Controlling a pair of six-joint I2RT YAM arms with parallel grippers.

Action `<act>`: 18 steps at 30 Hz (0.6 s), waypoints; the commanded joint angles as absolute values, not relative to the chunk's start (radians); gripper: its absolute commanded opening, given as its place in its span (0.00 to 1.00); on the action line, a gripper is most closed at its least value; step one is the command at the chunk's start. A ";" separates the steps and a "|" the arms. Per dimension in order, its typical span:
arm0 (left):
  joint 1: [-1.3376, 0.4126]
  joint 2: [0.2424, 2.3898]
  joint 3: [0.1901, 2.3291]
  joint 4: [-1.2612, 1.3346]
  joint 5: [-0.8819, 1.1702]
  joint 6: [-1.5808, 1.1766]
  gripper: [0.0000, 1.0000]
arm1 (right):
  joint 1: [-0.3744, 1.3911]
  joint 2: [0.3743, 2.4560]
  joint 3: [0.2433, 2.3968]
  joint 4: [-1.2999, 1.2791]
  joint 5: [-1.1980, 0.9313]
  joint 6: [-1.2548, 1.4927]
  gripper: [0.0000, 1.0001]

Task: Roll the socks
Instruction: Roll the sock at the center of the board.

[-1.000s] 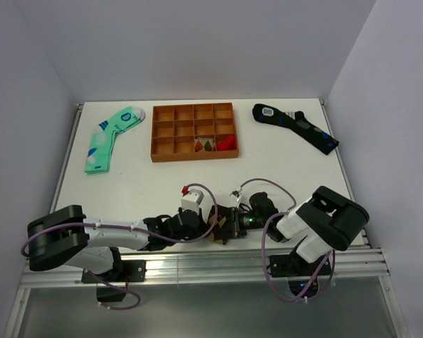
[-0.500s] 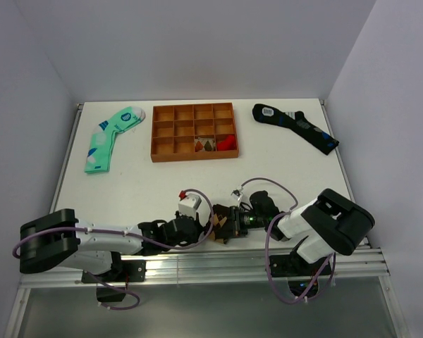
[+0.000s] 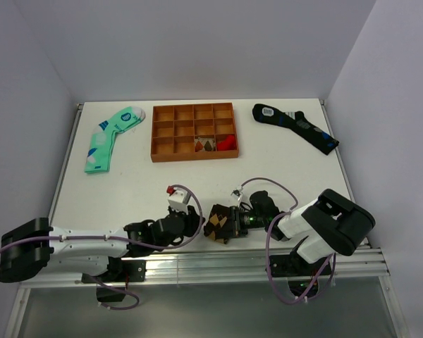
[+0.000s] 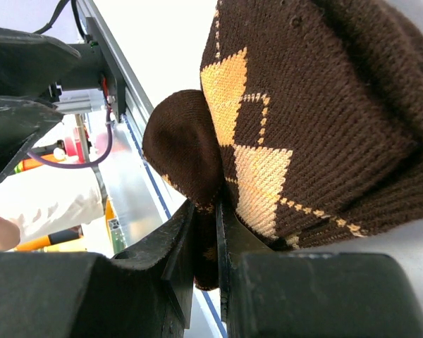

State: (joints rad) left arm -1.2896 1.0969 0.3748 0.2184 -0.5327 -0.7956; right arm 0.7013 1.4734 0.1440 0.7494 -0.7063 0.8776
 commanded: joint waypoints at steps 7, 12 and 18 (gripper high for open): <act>-1.304 1.063 0.293 0.445 -0.465 -0.611 0.41 | 0.670 1.496 0.192 0.608 -0.741 0.838 0.16; -1.307 1.088 0.299 0.483 -0.453 -0.598 0.42 | 0.657 1.548 0.313 0.421 -0.794 0.762 0.15; -1.307 1.117 0.321 0.486 -0.396 -0.546 0.42 | 0.623 1.551 0.307 0.411 -0.808 0.770 0.14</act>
State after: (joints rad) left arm -1.2999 1.1004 0.2886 0.4339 -0.4442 -0.6022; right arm 0.6430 1.5467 0.3161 0.4828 -0.8165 0.7986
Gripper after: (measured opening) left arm 0.418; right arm 0.203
